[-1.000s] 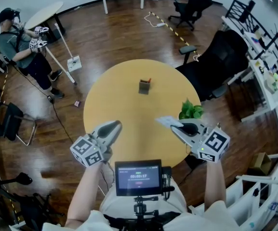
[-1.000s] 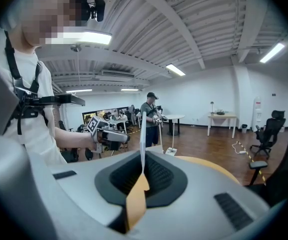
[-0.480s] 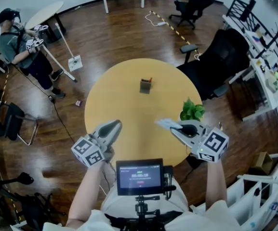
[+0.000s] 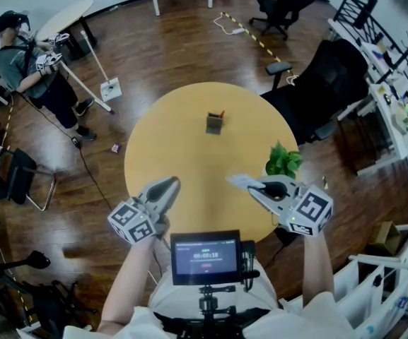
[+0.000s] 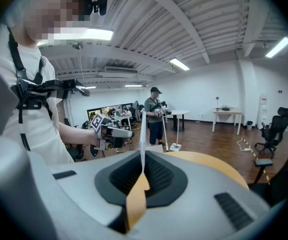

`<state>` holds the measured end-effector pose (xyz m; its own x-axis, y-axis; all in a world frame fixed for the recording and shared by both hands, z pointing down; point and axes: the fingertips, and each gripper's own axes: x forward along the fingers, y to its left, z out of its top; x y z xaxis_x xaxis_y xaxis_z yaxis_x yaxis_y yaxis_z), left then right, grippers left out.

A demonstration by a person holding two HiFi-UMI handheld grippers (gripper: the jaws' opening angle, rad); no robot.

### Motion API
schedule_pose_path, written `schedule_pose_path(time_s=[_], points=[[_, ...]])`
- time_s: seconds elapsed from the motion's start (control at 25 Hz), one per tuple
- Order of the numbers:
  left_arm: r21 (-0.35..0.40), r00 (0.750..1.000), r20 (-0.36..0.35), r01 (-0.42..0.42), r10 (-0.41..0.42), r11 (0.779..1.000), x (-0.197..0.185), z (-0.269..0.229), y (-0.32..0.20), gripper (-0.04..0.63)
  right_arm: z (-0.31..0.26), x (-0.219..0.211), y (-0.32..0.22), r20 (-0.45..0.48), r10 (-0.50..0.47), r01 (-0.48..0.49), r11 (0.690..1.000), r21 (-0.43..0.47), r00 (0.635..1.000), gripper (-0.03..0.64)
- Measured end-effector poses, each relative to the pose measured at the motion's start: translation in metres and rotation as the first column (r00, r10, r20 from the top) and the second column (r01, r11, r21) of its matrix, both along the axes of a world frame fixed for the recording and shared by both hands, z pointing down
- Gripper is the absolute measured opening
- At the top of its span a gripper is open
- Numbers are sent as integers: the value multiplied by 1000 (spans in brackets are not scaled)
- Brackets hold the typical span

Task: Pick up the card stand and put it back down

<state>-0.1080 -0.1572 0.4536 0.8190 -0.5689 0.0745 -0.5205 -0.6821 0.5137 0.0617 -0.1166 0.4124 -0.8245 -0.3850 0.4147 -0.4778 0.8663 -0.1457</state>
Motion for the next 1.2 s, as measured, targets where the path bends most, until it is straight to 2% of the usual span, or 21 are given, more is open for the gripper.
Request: schedule_pose_path(time_s=[1.2], points=[[-69, 996, 91, -1, 8, 998, 0, 41, 11, 21, 50, -5, 9, -74, -15, 11, 998, -55, 997, 26]])
